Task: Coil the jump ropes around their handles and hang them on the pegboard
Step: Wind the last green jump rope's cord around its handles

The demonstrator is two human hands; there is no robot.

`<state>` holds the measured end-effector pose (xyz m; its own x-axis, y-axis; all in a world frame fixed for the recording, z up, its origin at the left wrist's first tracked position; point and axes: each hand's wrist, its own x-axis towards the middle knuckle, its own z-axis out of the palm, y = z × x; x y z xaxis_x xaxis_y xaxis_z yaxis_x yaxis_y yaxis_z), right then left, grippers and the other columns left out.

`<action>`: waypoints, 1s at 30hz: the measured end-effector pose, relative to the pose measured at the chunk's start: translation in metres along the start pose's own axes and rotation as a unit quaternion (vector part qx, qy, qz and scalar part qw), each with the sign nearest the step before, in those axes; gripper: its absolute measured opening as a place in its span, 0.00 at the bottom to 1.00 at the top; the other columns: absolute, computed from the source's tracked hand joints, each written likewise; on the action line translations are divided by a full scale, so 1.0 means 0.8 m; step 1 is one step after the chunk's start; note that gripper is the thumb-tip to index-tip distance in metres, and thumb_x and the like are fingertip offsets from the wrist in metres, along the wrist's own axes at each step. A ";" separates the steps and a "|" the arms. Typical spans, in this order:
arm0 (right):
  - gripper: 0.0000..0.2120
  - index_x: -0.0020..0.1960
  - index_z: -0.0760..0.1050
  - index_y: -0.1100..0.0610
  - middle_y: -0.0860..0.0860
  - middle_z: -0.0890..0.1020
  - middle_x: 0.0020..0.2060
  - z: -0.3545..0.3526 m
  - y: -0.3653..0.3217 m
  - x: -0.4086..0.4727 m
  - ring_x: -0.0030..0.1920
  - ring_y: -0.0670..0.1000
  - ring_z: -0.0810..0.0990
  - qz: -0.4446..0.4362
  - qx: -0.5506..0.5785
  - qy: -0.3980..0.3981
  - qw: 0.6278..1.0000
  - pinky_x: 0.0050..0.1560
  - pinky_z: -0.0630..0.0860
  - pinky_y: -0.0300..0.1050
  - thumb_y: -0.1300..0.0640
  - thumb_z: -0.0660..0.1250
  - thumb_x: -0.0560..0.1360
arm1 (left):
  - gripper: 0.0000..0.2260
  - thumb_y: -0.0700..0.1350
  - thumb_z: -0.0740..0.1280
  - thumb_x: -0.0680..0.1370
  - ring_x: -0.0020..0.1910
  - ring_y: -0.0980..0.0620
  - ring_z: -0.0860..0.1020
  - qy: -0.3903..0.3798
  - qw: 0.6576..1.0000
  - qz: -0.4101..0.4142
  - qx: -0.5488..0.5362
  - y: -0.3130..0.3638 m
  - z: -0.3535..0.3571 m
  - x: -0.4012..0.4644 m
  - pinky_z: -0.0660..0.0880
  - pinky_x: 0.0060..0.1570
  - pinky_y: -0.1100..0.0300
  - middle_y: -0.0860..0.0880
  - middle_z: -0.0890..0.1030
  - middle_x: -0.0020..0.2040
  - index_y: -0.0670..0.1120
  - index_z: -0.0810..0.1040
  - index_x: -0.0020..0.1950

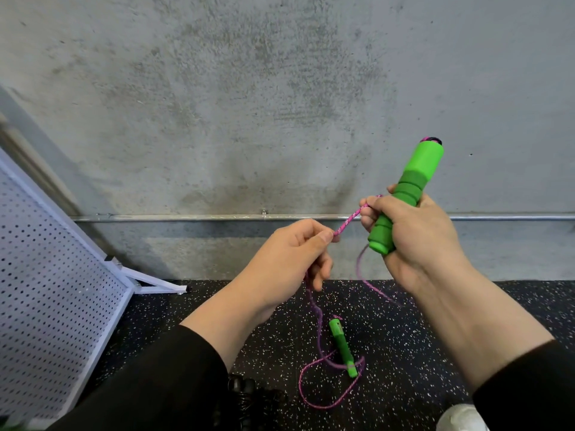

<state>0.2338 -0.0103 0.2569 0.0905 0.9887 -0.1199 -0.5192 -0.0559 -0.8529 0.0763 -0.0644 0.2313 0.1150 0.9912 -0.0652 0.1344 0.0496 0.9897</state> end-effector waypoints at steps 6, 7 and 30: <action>0.15 0.51 0.68 0.56 0.58 0.80 0.38 -0.002 0.000 0.003 0.30 0.47 0.79 -0.023 0.002 0.022 0.999 0.32 0.77 0.37 0.73 0.67 0.76 | 0.10 0.43 0.62 0.85 0.29 0.52 0.70 -0.042 0.999 -0.011 0.008 0.005 0.002 -0.003 0.69 0.34 0.60 0.50 0.76 0.34 0.43 0.82 0.51; 0.15 0.51 0.68 0.56 0.58 0.79 0.38 -0.003 0.000 0.005 0.29 0.48 0.78 -0.022 0.003 0.025 0.999 0.32 0.77 0.37 0.73 0.67 0.76 | 0.10 0.42 0.62 0.85 0.29 0.52 0.70 -0.044 0.999 -0.014 0.004 0.007 0.003 -0.003 0.69 0.34 0.60 0.50 0.76 0.33 0.43 0.82 0.49; 0.11 0.48 0.70 0.59 0.56 0.81 0.31 -0.019 -0.010 0.009 0.28 0.48 0.77 0.034 -0.029 -0.008 0.999 0.28 0.76 0.37 0.73 0.65 0.77 | 0.11 0.45 0.63 0.84 0.25 0.54 0.68 0.021 0.999 -0.033 0.028 0.020 0.018 0.009 0.67 0.30 0.60 0.51 0.71 0.29 0.42 0.83 0.49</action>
<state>0.2511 -0.0049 0.2551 0.0430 0.9843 -0.1712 -0.4739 -0.1307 -0.8708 0.0933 -0.0580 0.2448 0.0618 0.9904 -0.1240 0.1949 0.1099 0.9746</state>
